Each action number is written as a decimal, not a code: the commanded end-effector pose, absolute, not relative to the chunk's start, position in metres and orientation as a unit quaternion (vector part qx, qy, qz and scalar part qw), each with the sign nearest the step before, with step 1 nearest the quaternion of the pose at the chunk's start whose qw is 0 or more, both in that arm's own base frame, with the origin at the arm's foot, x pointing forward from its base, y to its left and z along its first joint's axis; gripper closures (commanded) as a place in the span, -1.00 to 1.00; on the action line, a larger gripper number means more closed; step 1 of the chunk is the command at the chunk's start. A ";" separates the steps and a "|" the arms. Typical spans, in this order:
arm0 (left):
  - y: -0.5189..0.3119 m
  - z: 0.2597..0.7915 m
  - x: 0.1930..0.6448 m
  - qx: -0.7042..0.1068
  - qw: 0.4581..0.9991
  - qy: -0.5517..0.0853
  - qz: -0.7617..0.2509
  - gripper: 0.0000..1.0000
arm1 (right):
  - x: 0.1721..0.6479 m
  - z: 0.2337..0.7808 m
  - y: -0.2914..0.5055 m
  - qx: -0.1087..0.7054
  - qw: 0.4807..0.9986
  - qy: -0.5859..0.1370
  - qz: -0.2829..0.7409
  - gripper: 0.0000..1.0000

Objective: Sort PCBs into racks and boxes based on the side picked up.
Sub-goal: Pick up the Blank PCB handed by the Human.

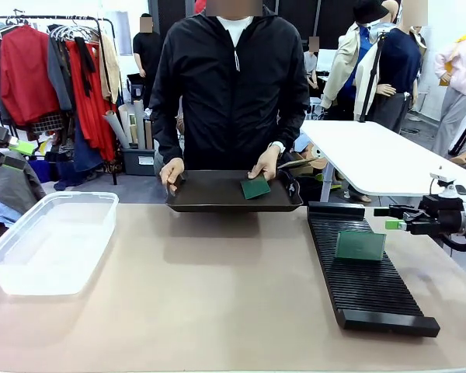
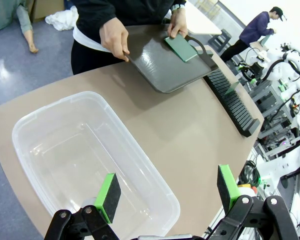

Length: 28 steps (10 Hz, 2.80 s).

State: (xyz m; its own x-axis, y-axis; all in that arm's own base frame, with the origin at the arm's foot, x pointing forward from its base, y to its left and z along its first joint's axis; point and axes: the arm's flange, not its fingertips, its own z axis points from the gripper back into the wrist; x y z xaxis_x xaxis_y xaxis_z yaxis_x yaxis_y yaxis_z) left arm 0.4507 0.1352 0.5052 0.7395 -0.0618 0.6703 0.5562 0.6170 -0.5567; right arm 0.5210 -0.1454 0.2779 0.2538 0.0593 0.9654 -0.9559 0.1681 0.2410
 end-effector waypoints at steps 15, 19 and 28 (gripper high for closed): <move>0.135 0.505 0.450 -0.397 0.844 -0.310 -0.186 -1.00 | 0.512 0.427 -0.131 0.556 0.698 -0.341 0.295 -1.00; 0.135 0.505 0.450 -0.397 0.844 -0.310 -0.186 -1.00 | 0.474 0.449 -0.117 0.549 0.738 -0.260 0.294 -1.00; 0.135 0.505 0.450 -0.397 0.844 -0.310 -0.186 -1.00 | 0.470 0.447 -0.102 0.575 0.764 -0.197 0.217 -1.00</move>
State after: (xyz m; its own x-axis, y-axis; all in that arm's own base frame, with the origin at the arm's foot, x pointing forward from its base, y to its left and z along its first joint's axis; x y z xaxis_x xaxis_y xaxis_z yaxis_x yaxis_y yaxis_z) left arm 0.4507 0.1352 0.5051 0.7396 -0.0618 0.6702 0.5561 0.6170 -0.5569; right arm 0.4728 -0.0999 0.4454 0.8416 0.0997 0.5308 -0.5370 0.2604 0.8024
